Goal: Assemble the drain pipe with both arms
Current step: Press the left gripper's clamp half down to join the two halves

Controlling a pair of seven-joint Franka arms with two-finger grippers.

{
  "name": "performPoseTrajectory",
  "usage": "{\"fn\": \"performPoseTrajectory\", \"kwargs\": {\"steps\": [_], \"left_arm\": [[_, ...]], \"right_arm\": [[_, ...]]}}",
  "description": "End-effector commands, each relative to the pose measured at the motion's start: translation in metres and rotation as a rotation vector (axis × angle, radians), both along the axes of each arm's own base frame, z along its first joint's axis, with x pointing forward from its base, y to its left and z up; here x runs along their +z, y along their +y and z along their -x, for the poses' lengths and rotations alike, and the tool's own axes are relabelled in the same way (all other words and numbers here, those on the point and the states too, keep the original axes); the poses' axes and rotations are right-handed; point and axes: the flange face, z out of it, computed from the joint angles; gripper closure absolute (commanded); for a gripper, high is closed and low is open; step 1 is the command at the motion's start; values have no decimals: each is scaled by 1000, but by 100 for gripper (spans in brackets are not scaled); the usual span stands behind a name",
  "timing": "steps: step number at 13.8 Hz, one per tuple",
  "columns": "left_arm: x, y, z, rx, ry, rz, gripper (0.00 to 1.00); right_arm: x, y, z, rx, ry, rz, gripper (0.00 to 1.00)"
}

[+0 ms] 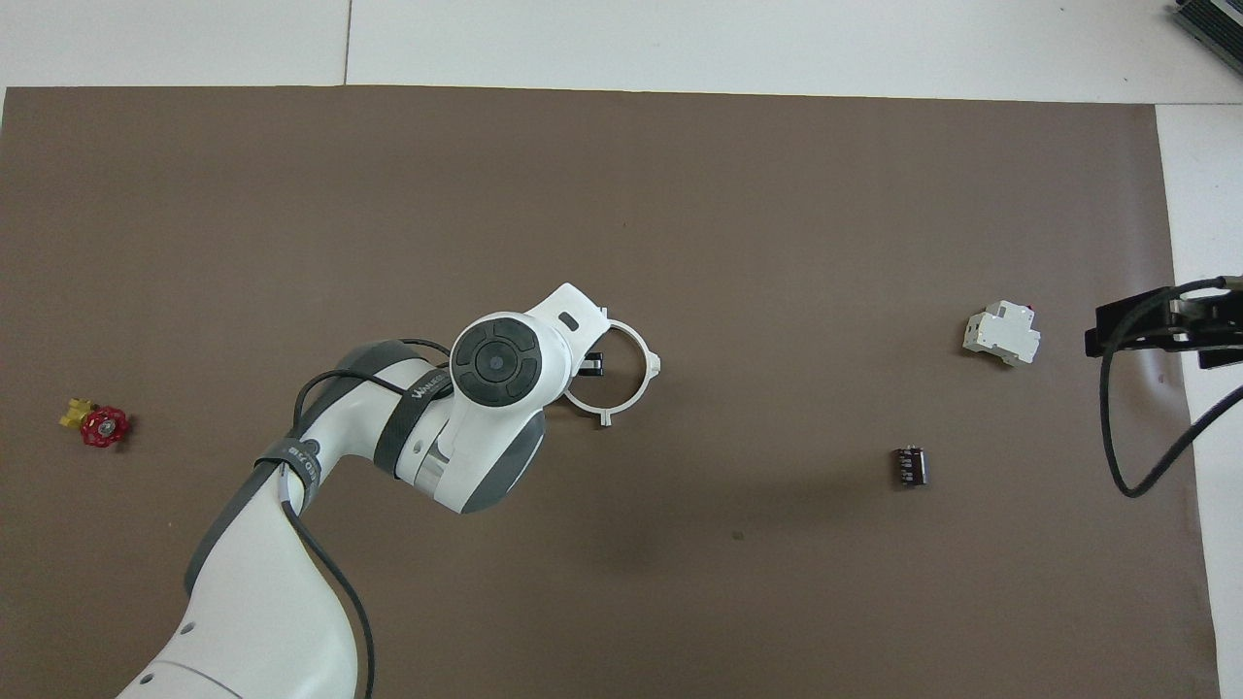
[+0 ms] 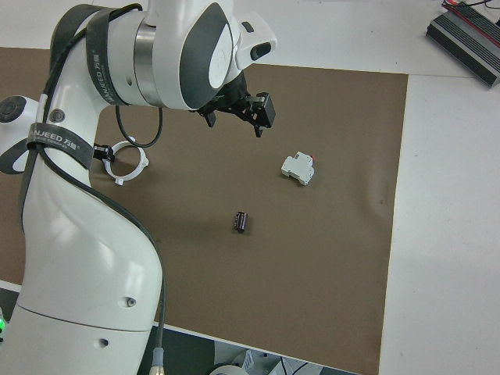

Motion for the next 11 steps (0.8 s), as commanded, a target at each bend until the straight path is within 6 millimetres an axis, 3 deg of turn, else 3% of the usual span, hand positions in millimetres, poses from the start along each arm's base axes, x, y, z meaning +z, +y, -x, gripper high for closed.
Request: {"fn": "performPoseTrajectory", "kwargs": {"steps": [1, 2, 3, 5, 8, 11], "left_arm": [[-2, 2, 4, 8, -19, -5, 37], [-2, 2, 4, 7, -19, -6, 36], [-2, 2, 4, 5, -15, -9, 28], [2, 2, 2, 6, -14, -12, 4], [28, 12, -2, 14, -27, -3, 0], [68, 52, -14, 23, -12, -20, 0]], "right_arm": [[1, -3, 3, 10, -38, 19, 0], [1, -4, 3, 10, -41, 27, 0], [1, -4, 3, 10, -40, 25, 0], [2, -4, 3, 10, -40, 24, 0], [2, -3, 4, 8, -35, 10, 0], [2, -2, 4, 10, -34, 8, 0]]}}
